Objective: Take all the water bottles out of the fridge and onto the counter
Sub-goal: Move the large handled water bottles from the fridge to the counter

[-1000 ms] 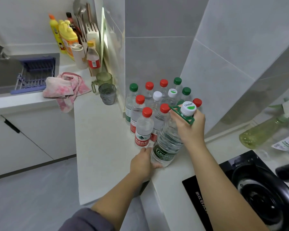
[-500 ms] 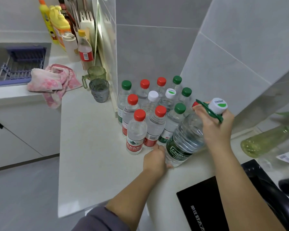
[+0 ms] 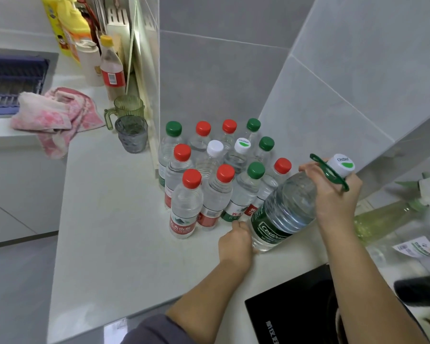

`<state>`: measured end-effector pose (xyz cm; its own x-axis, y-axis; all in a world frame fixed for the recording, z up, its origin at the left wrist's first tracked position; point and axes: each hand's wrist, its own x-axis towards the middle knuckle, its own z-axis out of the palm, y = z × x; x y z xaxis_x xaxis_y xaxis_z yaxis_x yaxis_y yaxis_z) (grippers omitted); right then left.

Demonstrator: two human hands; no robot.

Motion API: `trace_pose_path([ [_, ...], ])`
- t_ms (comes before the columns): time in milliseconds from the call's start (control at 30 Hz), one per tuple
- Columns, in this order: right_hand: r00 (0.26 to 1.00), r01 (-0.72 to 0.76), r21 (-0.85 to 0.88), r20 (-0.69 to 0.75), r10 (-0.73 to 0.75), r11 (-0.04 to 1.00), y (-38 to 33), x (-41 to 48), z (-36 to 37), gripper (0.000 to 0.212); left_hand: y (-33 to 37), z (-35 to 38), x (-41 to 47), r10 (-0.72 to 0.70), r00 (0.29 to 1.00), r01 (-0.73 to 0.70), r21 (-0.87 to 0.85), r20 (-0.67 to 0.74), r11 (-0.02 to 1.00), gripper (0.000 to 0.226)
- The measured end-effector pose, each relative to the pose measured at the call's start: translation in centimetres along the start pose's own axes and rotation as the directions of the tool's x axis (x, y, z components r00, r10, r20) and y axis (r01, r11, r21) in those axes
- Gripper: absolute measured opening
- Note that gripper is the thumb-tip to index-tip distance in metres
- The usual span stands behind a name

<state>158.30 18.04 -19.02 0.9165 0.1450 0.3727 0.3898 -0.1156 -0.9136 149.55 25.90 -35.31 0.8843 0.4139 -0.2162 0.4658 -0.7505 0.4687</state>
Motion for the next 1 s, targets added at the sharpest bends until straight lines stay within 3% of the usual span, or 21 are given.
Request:
trace_pose_path([
  [167,1.0,-0.012,-0.011,0.003,0.012,1.0,-0.1,0.0,0.0,0.036,-0.2,-0.3,-0.3,0.011,1.0,-0.01,-0.036,0.007,0.999,0.043],
  [333,0.997,-0.062,-0.062,0.033,0.064,0.996,-0.8,0.0,-0.4,0.023,-0.3,-0.2,-0.7,-0.012,0.997,0.028,-0.196,0.082,0.98,0.08],
  [467,0.997,-0.078,-0.05,-0.011,0.078,0.996,-0.8,-0.9,-0.4,0.013,0.5,0.3,-0.7,-0.064,0.992,0.092,-0.279,0.108,0.956,0.082],
  [700,0.986,-0.042,-0.011,-0.161,0.04,0.999,-0.7,-1.4,1.4,0.017,0.5,0.1,0.2,-0.076,0.987,0.113,-0.265,0.144,0.958,0.079],
  [833,0.982,0.0,0.006,-0.186,0.001,1.0,-0.7,-1.8,1.6,0.014,0.5,0.3,0.1,-0.076,0.988,0.109,-0.265,0.131,0.958,0.076],
  [1000,0.986,0.026,-0.066,-0.161,-0.036,0.998,-0.5,-2.9,1.4,0.026,0.5,0.0,-0.3,-0.079,0.992,0.094,-0.153,0.103,0.984,0.084],
])
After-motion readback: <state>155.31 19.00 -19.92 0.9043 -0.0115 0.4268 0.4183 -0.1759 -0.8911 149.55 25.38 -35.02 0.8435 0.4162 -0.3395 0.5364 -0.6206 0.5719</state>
